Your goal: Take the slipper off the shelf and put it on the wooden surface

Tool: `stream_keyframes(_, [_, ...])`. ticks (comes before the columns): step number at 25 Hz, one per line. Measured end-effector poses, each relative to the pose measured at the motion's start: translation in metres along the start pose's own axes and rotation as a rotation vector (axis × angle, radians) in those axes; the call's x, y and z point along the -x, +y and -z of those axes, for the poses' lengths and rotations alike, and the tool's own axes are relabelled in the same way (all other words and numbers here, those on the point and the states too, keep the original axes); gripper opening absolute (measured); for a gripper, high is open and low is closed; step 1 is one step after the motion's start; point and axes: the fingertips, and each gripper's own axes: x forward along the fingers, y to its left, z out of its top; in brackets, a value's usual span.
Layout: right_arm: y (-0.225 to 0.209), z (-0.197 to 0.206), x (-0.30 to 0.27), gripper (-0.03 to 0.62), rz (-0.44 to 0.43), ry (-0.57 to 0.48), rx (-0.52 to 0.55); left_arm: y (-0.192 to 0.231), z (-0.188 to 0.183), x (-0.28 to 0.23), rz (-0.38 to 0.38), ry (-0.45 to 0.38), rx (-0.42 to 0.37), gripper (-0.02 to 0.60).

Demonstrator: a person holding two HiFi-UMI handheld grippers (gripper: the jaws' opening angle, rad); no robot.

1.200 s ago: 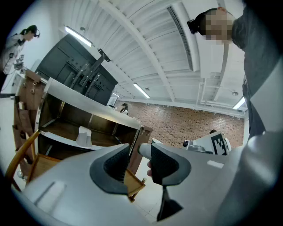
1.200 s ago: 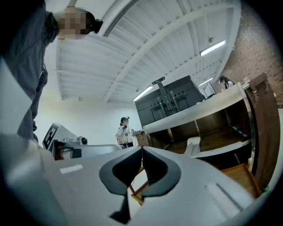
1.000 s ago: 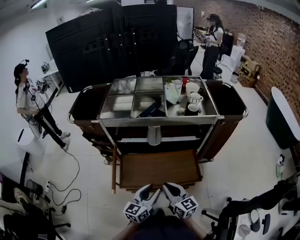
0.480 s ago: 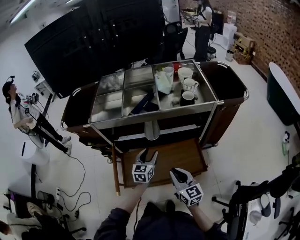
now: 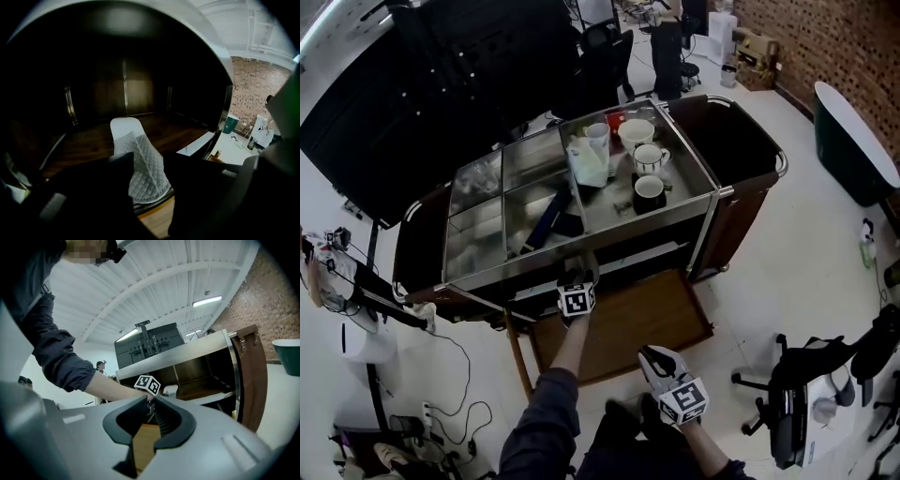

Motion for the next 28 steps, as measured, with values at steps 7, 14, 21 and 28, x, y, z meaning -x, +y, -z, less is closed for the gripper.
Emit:
stream_keyframes(7, [-0.013, 0.03, 0.031, 0.034, 0.068, 0.072, 0.004, 0.029, 0.005, -0.043, -0.041, 0.021, 0.032, 0.017])
stream_keyframes(14, [-0.013, 0.01, 0.028, 0.021, 0.056, 0.03, 0.012, 0.025, 0.013, 0.021, -0.03, -0.077, 0.164, 0.014])
stream_keyframes(21, [0.029, 0.01, 0.021, 0.011, -0.071, 0.029, 0.039, -0.005, 0.128, 0.166, -0.051, -0.079, 0.235, 0.014])
stream_keyframes(28, [0.057, 0.033, 0.024, 0.008, -0.145, 0.099, 0.07, -0.002, 0.261, 0.178, -0.128, 0.089, 0.35, 0.014])
